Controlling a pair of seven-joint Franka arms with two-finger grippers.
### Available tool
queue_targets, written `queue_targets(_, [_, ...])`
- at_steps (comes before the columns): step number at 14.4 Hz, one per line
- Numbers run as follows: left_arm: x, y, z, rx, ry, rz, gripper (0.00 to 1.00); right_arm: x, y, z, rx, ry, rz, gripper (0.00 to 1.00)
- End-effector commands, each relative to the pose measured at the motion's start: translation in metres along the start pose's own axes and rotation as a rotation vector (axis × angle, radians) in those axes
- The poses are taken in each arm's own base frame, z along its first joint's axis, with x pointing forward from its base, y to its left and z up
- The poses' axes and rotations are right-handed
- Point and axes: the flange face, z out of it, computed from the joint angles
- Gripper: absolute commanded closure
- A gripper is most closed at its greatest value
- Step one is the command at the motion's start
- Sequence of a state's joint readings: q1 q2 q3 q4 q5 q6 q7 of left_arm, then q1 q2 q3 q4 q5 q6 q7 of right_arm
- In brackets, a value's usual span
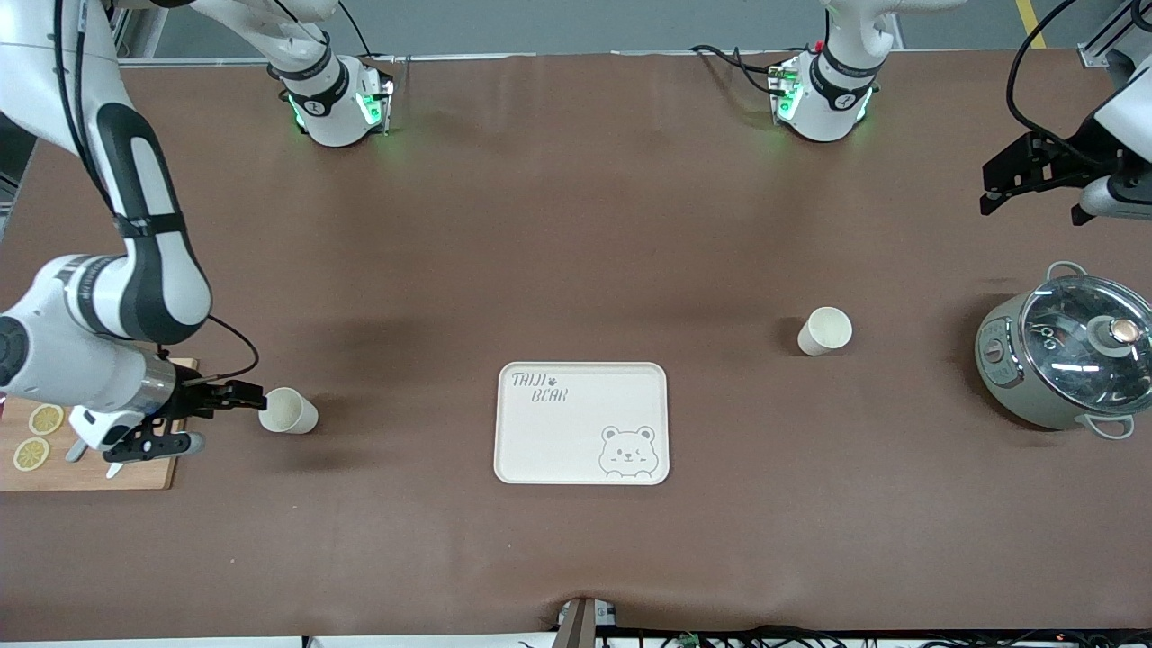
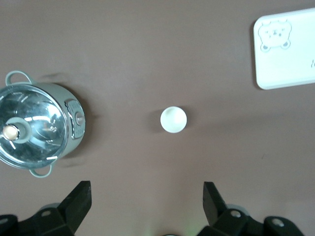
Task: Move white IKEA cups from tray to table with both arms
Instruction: 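Open the right gripper beside the board and draw it back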
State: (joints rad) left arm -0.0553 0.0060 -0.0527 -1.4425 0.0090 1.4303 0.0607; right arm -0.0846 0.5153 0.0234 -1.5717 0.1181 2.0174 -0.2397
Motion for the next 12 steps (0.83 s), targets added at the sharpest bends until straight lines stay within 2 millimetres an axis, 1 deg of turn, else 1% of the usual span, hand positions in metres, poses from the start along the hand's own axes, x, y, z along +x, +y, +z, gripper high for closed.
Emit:
queue_targets(1, [-0.003, 0.004, -0.001, -0.012, -0.022, 0.028, 0.0, -0.002, -0.003, -0.051, 0.018, -0.038, -0.004, 0.0])
queue_targets(3, [-0.004, 0.004, -0.001, -0.012, -0.024, 0.025, 0.0, -0.012, -0.008, -0.083, 0.017, -0.046, -0.009, 0.0])
queue_targets(5, [-0.004, 0.005, -0.001, -0.012, -0.027, 0.029, 0.0, -0.027, -0.001, -0.114, 0.007, -0.047, 0.006, 0.0])
queue_targets(6, [-0.004, 0.005, 0.0, -0.014, -0.028, 0.04, 0.0, -0.036, -0.003, -0.136, 0.004, -0.037, 0.008, 0.0])
queue_targets(7, [-0.004, 0.006, 0.0, -0.019, -0.028, 0.055, 0.0, -0.047, 0.001, -0.155, 0.001, -0.034, 0.019, 0.0])
queue_targets(8, [-0.004, 0.006, -0.002, -0.021, -0.023, 0.058, 0.0, -0.057, 0.004, -0.171, -0.003, -0.037, 0.028, 0.0])
queue_targets(10, [-0.004, 0.009, -0.002, -0.048, -0.021, 0.058, 0.0, -0.072, 0.001, -0.211, -0.052, -0.023, 0.021, 0.0])
queue_targets(11, [-0.004, 0.011, -0.002, -0.065, -0.019, 0.063, 0.0, -0.077, 0.0, -0.224, -0.068, -0.03, 0.021, 0.0])
queue_targets(12, [-0.004, 0.011, -0.002, -0.08, -0.018, 0.062, 0.0, -0.083, 0.0, -0.232, -0.067, -0.039, 0.022, 0.0])
